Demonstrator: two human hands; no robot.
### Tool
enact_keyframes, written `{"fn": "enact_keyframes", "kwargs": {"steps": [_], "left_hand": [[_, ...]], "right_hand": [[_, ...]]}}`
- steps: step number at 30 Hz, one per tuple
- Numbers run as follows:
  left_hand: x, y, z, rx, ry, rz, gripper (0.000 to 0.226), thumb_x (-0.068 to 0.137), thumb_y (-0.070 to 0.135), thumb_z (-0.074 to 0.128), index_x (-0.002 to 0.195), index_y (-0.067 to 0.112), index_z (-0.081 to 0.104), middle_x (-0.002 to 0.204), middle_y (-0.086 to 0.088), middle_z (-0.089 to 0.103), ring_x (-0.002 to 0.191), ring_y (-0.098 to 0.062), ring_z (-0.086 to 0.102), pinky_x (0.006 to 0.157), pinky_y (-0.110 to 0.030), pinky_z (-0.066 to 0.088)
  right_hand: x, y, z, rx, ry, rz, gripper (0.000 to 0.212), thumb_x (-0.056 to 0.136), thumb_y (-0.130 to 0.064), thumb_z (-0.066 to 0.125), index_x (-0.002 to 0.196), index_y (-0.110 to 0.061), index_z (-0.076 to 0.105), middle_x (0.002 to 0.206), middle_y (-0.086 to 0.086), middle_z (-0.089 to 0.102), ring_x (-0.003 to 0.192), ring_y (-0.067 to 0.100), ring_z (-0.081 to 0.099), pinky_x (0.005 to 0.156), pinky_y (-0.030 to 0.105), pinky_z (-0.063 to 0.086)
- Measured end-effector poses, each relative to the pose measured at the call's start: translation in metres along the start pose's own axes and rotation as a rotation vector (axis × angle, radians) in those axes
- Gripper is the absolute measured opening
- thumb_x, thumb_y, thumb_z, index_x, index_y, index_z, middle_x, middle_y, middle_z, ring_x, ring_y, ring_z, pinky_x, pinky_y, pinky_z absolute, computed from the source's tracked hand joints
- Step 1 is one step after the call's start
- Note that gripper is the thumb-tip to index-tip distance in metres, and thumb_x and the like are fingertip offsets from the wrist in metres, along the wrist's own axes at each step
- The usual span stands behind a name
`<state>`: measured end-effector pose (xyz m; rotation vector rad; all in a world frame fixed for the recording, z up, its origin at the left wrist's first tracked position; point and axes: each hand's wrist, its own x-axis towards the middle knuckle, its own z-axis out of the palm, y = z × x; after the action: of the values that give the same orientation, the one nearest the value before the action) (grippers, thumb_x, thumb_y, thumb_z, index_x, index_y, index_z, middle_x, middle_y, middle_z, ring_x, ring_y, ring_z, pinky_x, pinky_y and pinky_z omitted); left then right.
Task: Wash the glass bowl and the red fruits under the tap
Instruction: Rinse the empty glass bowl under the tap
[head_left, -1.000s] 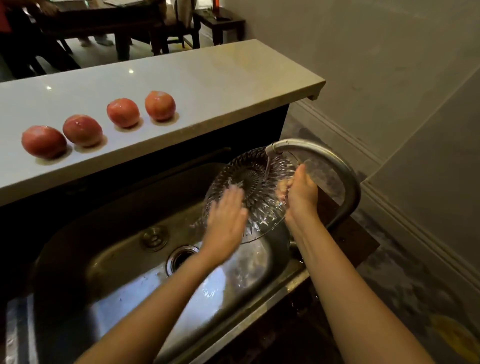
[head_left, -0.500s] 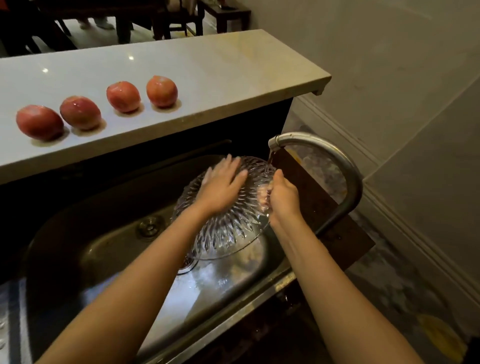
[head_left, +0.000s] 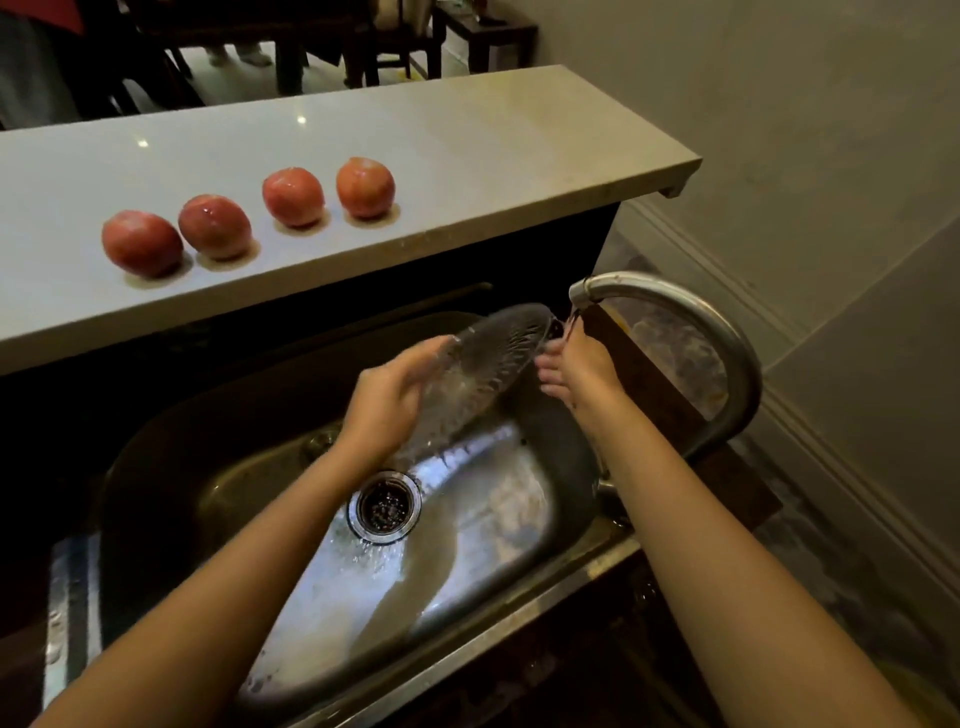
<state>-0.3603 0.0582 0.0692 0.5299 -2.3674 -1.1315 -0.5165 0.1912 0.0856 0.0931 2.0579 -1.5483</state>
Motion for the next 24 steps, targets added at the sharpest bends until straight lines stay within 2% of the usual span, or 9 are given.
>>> {"fn": "enact_keyframes", "kwargs": {"steps": [4, 7, 9, 12, 14, 15, 17, 20, 24], "left_hand": [[0.010, -0.013, -0.010, -0.789, -0.090, -0.490, 0.032, 0.097, 0.003, 0.038, 0.124, 0.010, 0.051, 0.105, -0.012, 0.068, 0.086, -0.020, 0.071, 0.080, -0.035, 0.057], [0.018, -0.026, -0.009, -1.046, -0.172, -0.626, 0.030, 0.096, 0.000, 0.035, 0.116, 0.011, 0.054, 0.095, -0.013, 0.072, 0.086, -0.029, 0.071, 0.074, -0.043, 0.059], [0.025, -0.034, -0.005, -1.110, -0.203, -0.737, 0.032, 0.095, -0.003, 0.034, 0.118, 0.009, 0.052, 0.092, -0.016, 0.073, 0.085, -0.031, 0.071, 0.068, -0.045, 0.060], [0.035, -0.037, 0.012, -0.965, -0.124, -0.858, 0.033, 0.094, -0.003, 0.040, 0.126, 0.003, 0.045, 0.091, -0.017, 0.068, 0.075, -0.026, 0.071, 0.062, -0.040, 0.060], [0.036, -0.036, 0.030, -0.525, -0.067, -0.788, 0.045, 0.093, 0.012, 0.052, 0.134, 0.004, 0.037, 0.104, -0.019, 0.063, 0.082, -0.023, 0.070, 0.069, -0.038, 0.060], [0.034, -0.036, 0.038, -0.141, -0.082, -0.679, 0.056, 0.092, 0.025, 0.054, 0.140, 0.010, 0.031, 0.120, -0.020, 0.057, 0.101, -0.027, 0.065, 0.083, -0.041, 0.056], [0.023, -0.032, 0.057, 0.437, -0.162, -0.317, 0.062, 0.093, 0.048, 0.040, 0.146, 0.023, 0.021, 0.150, -0.015, 0.029, 0.136, -0.034, 0.032, 0.110, -0.048, 0.029], [0.010, -0.006, 0.090, 0.429, -0.387, 0.040, 0.058, 0.095, 0.052, 0.017, 0.147, 0.031, 0.003, 0.153, 0.006, -0.011, 0.145, -0.019, -0.007, 0.115, -0.043, -0.007], [0.027, 0.032, 0.122, 0.383, -0.404, 0.304, 0.056, 0.096, 0.047, 0.014, 0.147, 0.028, 0.002, 0.157, 0.008, -0.003, 0.142, -0.005, -0.008, 0.115, -0.033, -0.009]], "right_hand": [[0.002, 0.023, -0.014, -0.496, 0.038, -0.047, 0.062, 0.096, -0.052, 0.020, 0.137, -0.008, 0.034, 0.137, 0.016, 0.044, 0.124, 0.035, 0.044, 0.104, 0.046, 0.037], [-0.001, 0.035, -0.022, -0.429, 0.024, -0.077, 0.055, 0.097, -0.050, 0.023, 0.129, -0.007, 0.037, 0.111, 0.012, 0.056, 0.089, 0.026, 0.064, 0.074, 0.037, 0.053], [-0.002, 0.038, -0.031, -0.342, 0.076, -0.149, 0.044, 0.098, -0.042, 0.028, 0.115, -0.006, 0.047, 0.089, 0.008, 0.061, 0.065, 0.019, 0.063, 0.056, 0.029, 0.050], [-0.008, 0.043, -0.041, -0.174, 0.134, -0.216, 0.026, 0.098, -0.026, 0.037, 0.102, -0.008, 0.054, 0.073, 0.006, 0.062, 0.049, 0.012, 0.054, 0.042, 0.018, 0.044], [-0.012, 0.042, -0.040, -0.119, 0.174, -0.225, 0.023, 0.098, -0.021, 0.035, 0.097, -0.009, 0.055, 0.066, 0.003, 0.059, 0.044, 0.010, 0.050, 0.040, 0.018, 0.041], [-0.014, 0.041, -0.038, -0.128, 0.212, -0.236, 0.024, 0.099, -0.021, 0.035, 0.095, -0.010, 0.055, 0.064, 0.001, 0.058, 0.045, 0.011, 0.051, 0.044, 0.022, 0.043], [-0.016, 0.035, -0.038, -0.137, 0.285, -0.254, 0.025, 0.099, -0.022, 0.034, 0.094, -0.012, 0.056, 0.064, -0.001, 0.057, 0.051, 0.012, 0.053, 0.051, 0.028, 0.045], [-0.022, 0.028, -0.038, -0.169, 0.321, -0.218, 0.029, 0.099, -0.028, 0.033, 0.098, -0.014, 0.058, 0.081, 0.006, 0.063, 0.067, 0.019, 0.061, 0.059, 0.034, 0.051], [-0.034, 0.034, -0.031, -0.186, 0.320, -0.248, 0.030, 0.099, -0.027, 0.034, 0.100, -0.011, 0.060, 0.085, 0.000, 0.059, 0.081, 0.019, 0.059, 0.071, 0.036, 0.050]]}}
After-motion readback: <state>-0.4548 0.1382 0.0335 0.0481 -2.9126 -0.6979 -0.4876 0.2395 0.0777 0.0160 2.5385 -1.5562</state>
